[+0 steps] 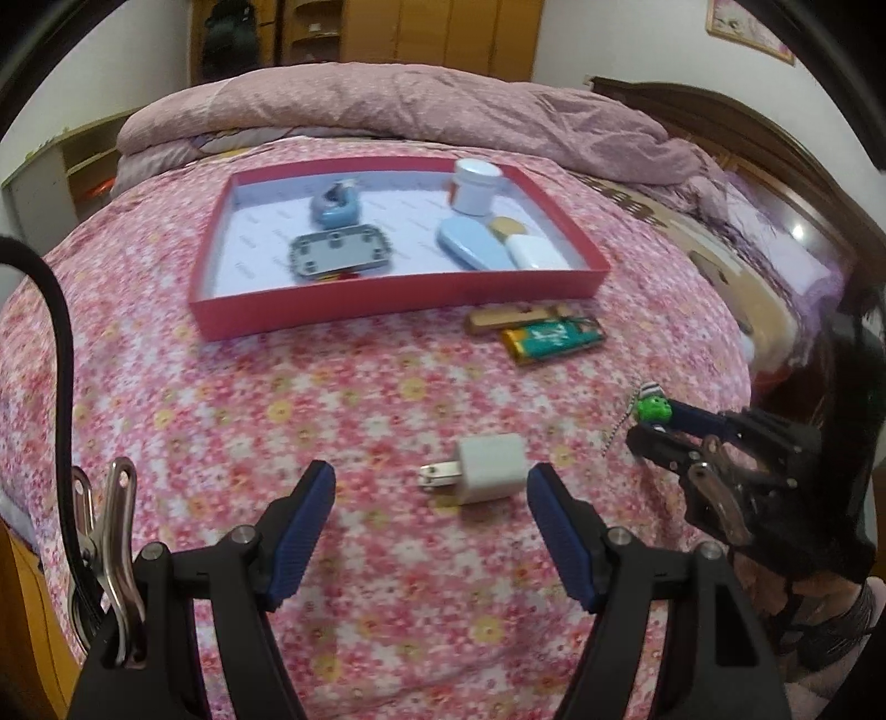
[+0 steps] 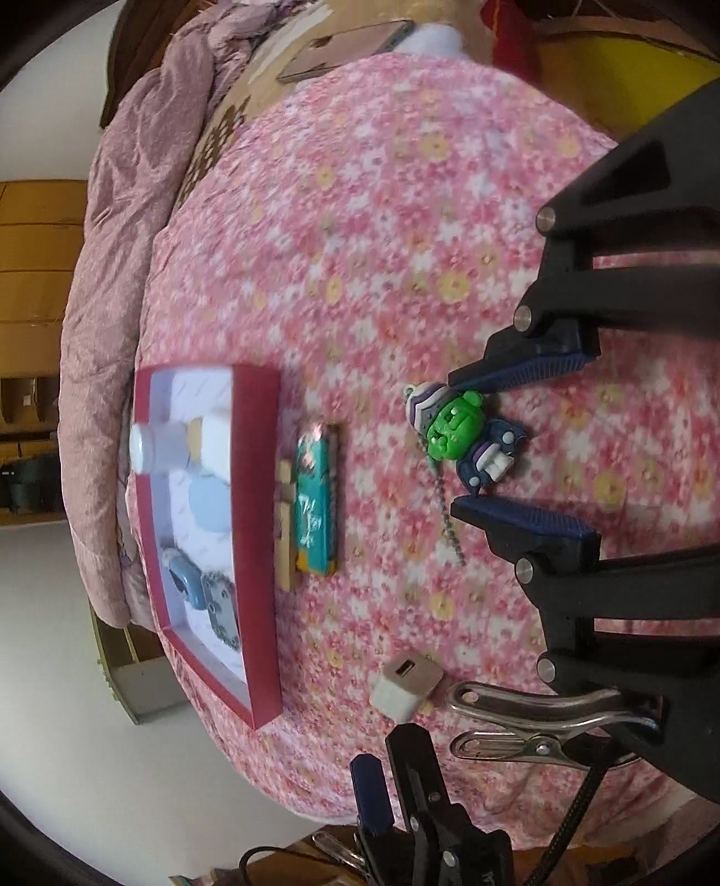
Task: Organize rigid objects
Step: 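Grasp the white plug with left gripper while right grasps the green toy figure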
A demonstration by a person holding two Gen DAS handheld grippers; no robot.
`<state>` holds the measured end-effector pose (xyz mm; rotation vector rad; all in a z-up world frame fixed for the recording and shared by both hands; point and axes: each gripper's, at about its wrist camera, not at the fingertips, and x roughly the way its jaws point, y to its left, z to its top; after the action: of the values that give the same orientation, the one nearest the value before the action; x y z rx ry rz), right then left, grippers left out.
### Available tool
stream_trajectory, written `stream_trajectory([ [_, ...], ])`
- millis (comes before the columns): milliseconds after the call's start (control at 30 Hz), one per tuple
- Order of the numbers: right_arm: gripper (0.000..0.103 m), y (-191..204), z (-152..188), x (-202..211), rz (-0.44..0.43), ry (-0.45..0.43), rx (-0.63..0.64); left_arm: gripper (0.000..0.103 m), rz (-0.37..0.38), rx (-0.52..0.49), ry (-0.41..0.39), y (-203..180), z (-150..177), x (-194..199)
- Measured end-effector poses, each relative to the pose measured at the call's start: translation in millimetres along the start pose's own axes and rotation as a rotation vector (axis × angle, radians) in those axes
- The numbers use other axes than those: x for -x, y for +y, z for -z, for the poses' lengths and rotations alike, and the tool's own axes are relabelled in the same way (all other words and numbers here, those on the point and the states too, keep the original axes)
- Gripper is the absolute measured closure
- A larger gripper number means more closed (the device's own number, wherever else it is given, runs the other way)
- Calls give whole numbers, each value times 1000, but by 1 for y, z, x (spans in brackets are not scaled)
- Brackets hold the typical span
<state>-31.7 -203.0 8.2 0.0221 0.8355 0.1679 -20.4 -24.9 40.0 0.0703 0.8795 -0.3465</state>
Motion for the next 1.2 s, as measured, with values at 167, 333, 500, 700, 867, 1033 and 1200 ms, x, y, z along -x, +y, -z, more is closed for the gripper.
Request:
stream_trajectory([
  [167, 64, -6, 2, 2, -15, -13, -14, 28, -65, -67, -13, -17, 2, -14],
  [333, 64, -7, 4, 2, -23, -27, -11, 28, -71, -89, 0, -25, 3, -28],
  [500, 64, -7, 7, 3, -28, -36, -11, 28, -99, -117, 10, -32, 4, -40],
  [700, 64, -7, 7, 3, -25, -38, -9, 34, -97, -105, 2, -29, 3, -41],
  [867, 64, -5, 7, 3, -13, -42, -2, 51, -97, -84, -7, -24, 2, -39],
  [1033, 63, -4, 8, 2, 0, -44, 9, 56, -91, -78, -12, -23, 4, -37],
  [1200, 63, -1, 8, 1, 11, -43, 20, 56, -88, -73, -12, -23, 4, -36],
])
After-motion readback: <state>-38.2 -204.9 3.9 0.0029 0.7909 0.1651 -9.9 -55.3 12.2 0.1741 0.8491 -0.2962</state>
